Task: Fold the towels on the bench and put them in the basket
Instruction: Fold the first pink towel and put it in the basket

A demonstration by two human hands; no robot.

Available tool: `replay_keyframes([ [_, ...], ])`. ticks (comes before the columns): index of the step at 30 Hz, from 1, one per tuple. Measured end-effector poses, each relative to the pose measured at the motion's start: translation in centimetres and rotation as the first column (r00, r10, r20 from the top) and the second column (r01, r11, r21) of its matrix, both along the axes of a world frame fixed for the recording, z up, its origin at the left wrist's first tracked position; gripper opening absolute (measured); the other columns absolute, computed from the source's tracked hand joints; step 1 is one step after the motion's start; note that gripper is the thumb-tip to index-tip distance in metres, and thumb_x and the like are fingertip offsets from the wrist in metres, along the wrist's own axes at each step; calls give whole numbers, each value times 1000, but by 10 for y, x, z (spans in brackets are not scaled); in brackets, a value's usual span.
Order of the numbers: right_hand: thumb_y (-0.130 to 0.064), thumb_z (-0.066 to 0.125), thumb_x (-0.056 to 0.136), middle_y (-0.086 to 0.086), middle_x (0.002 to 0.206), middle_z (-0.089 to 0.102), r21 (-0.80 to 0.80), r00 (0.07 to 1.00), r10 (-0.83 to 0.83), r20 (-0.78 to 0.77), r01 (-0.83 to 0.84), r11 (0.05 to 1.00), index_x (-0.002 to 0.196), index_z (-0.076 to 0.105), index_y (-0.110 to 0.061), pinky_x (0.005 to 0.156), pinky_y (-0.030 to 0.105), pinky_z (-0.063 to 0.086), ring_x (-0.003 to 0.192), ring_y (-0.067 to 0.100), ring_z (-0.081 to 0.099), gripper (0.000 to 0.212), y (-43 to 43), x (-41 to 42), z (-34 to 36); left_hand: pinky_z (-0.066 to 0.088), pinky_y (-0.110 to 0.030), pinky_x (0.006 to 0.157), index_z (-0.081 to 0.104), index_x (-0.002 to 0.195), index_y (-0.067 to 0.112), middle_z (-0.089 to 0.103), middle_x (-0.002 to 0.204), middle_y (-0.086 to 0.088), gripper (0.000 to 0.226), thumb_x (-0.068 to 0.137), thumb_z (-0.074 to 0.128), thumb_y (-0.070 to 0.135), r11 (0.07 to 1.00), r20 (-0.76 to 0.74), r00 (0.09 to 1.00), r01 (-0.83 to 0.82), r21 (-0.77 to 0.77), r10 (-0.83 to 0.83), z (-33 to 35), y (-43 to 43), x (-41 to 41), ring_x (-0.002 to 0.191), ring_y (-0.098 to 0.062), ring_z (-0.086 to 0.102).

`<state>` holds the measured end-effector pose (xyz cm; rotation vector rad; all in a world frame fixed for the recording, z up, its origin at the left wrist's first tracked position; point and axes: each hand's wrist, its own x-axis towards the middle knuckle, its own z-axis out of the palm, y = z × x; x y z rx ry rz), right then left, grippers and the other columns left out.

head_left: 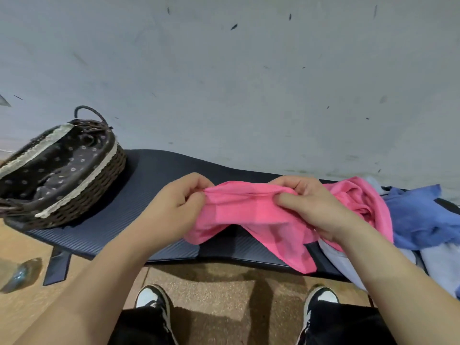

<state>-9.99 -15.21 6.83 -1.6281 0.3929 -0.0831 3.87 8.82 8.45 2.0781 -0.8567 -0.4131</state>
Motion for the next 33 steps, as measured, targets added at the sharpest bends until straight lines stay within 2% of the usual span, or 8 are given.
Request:
replay_keyframes([
  [2,3,53,100,-9,70,72,-122,992,-121,24,123,985,99,76,-9,49,11,43,58,-1,61,26,8,-5,7,51,-25,68,69,102,30,75,87,11,9,96,69,24,999,4,999,52,3,-52,3,13,-5,76,-1,66],
  [5,-8,54,102,-17,51,54,-261,949,-298,101,315,912,93,73,-8,36,9,31,41,0,47,21,19,-15,15,60,-32,79,71,104,33,76,97,14,23,84,75,22,994,27,994,103,25,-104,20,32,-11,91,-6,72],
  [10,-11,50,101,-12,61,49,-368,884,-424,196,467,804,83,66,1,49,17,35,51,1,43,27,33,-24,36,50,-32,63,69,84,29,70,74,8,14,74,74,22,990,147,984,86,116,-103,60,45,-12,65,-5,61],
  [15,-22,61,95,4,62,40,-419,929,-368,37,349,838,68,57,-8,54,32,30,59,16,38,30,26,-40,65,50,-32,63,63,77,28,65,72,8,36,67,87,53,898,267,926,136,419,-265,93,69,-5,67,-7,60],
  [19,-24,65,91,1,54,48,-509,926,-345,-153,225,831,70,64,-7,47,26,31,48,16,43,27,18,-35,68,53,-34,67,56,69,28,61,71,10,18,76,72,32,679,342,860,6,734,-378,92,73,26,67,-2,54],
  [23,-13,58,94,-1,45,42,-412,888,-362,-282,229,882,73,63,-12,33,15,21,28,11,32,22,15,-1,37,58,-37,71,63,76,33,62,77,13,14,74,57,21,707,375,897,-107,699,-236,65,56,62,74,-12,60],
  [30,-20,53,91,1,54,48,-598,866,-405,-293,165,785,62,51,-12,54,35,38,52,22,46,30,-18,75,-41,44,-27,60,67,82,26,65,88,4,20,67,56,18,689,414,896,-197,697,-163,2,-8,131,79,-23,64],
  [33,-21,52,88,5,59,56,-667,850,-419,-321,112,737,64,52,-13,65,40,52,64,33,60,26,-44,98,-58,47,-34,70,67,105,28,63,108,0,36,74,59,11,720,457,868,-192,668,-193,-22,-29,166,99,-28,63],
])
